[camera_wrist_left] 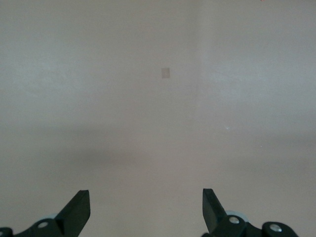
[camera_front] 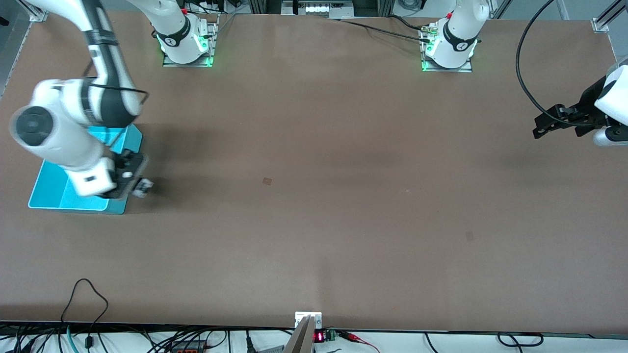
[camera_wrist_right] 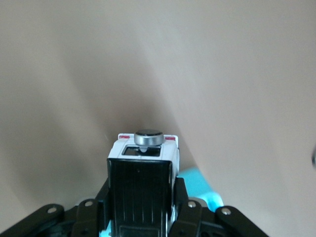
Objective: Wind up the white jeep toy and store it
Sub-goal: 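Lift the jeep and carry it into the cyan box with the right gripper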
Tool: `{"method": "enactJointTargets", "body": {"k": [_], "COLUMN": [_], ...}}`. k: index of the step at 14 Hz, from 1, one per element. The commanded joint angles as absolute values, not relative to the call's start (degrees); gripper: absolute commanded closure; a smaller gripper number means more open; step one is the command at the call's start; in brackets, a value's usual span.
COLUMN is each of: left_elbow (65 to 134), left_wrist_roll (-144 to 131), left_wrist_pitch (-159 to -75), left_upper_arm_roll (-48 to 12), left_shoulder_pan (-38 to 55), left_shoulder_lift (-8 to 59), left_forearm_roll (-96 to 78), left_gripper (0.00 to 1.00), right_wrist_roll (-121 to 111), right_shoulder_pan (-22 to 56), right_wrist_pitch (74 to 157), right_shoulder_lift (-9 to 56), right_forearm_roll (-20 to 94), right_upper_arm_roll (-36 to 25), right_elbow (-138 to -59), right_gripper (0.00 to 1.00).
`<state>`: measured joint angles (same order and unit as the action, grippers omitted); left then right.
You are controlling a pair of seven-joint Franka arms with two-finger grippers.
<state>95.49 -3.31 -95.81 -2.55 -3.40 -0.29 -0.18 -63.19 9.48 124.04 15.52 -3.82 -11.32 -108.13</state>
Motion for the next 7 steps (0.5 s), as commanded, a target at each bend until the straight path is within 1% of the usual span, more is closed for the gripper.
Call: {"method": "enactJointTargets", "body": {"k": [1,5,7], "left_elbow": [96.33,96.33,96.33], "left_wrist_roll": [-2.29,-2.29,-2.46], "left_wrist_pitch": [-95.36,-95.36,-95.54], "left_upper_arm_roll": [-3.25,-2.55,-2.55], "left_shoulder_pan": [-4.13,-3.08,-2.81], "left_shoulder_lift": [-1.41,-1.41,-1.49], "left_forearm_roll": [-1.14,-1.14,-1.14], "left_gripper": [0.00,0.00,0.00], "right_wrist_roll": [-59.43,-52.75,-48.54], "right_shoulder_pan": [7.47,6.77,5.19], "right_wrist_pitch": [123.57,121.91,122.52], "right_shoulder_lift": [14.41,14.41,15.20], "right_forearm_roll": [-3.60,-3.52,-3.52], "right_upper_arm_roll": [-14.49,-18.71,-19.95], "right_elbow": [-109.25,-109.34,-109.51], "right_gripper": [0.97,0.97,0.97]}}
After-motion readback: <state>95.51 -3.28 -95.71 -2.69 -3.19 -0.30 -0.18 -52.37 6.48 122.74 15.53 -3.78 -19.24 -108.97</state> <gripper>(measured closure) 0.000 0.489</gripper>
